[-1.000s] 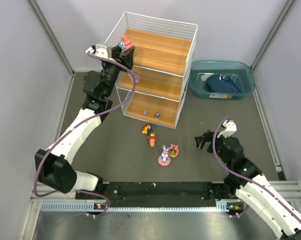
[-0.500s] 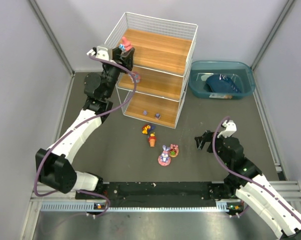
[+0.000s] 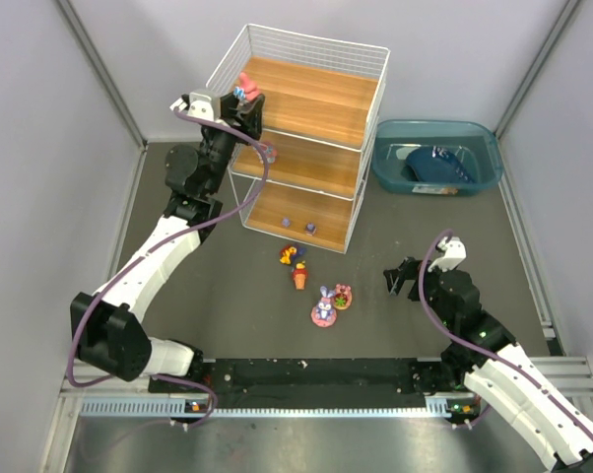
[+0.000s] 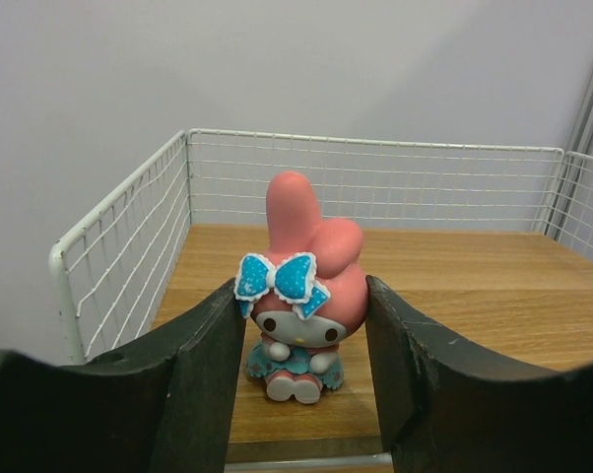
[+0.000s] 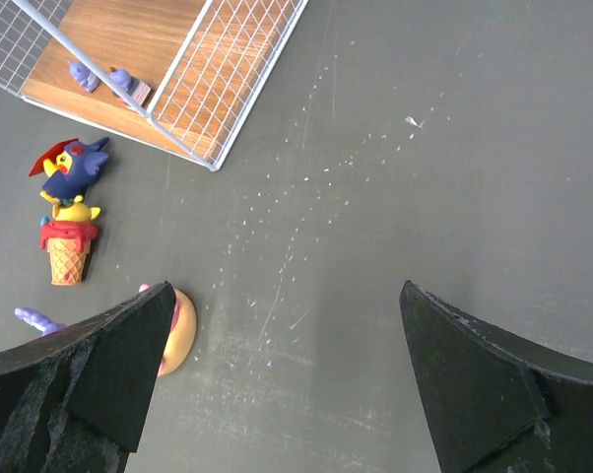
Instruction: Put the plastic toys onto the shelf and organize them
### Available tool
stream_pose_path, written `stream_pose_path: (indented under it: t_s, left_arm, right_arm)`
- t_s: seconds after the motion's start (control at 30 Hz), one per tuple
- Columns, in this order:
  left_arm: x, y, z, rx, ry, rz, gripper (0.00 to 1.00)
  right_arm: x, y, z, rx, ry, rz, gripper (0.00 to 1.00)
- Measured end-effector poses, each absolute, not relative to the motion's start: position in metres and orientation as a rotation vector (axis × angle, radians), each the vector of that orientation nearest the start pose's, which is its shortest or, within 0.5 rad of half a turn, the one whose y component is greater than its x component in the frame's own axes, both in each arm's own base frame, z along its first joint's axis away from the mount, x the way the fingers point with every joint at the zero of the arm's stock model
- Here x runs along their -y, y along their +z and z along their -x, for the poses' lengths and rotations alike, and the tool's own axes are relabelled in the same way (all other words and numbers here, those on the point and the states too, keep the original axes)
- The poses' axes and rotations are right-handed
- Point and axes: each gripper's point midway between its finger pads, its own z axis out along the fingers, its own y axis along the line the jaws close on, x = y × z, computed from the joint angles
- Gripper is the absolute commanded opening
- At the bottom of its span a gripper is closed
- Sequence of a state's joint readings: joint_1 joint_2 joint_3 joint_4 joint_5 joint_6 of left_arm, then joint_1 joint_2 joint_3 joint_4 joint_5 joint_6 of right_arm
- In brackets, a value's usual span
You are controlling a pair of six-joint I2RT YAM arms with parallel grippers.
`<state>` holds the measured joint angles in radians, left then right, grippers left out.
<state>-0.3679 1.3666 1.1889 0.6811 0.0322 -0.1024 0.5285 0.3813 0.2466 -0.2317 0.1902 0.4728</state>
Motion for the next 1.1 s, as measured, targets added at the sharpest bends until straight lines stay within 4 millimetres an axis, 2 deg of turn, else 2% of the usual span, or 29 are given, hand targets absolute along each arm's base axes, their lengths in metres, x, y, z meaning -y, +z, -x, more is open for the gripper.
stream_pose_path:
  t_s: [0.27, 0.77, 0.93, 1.1]
  left_arm:
    - [0.173, 0.473, -0.422, -1.06, -0.444, -0.17, 0.69]
    - [0.174, 0.474, -0.416, -1.051, -0.469, -0.168, 0.85]
    - [0.17, 0.483, -0.395, -1.029, -0.496, -0.179, 0.96]
    - [0.153, 0.508, -0.347, -0.949, -0.518, -0.164, 0.99]
  right_arm:
    - [-0.111, 0.114, -0.22, -1.959, 0.482, -0.074, 0.99]
    - [-0.111, 0.114, -0.22, -1.959, 0.482, -0.073, 0.99]
    - [-0.112, 0.114, -0.22, -1.96, 0.482, -0.073, 0.99]
    - [-0.112, 0.114, -0.219, -1.96, 0.486, -0.071, 0.99]
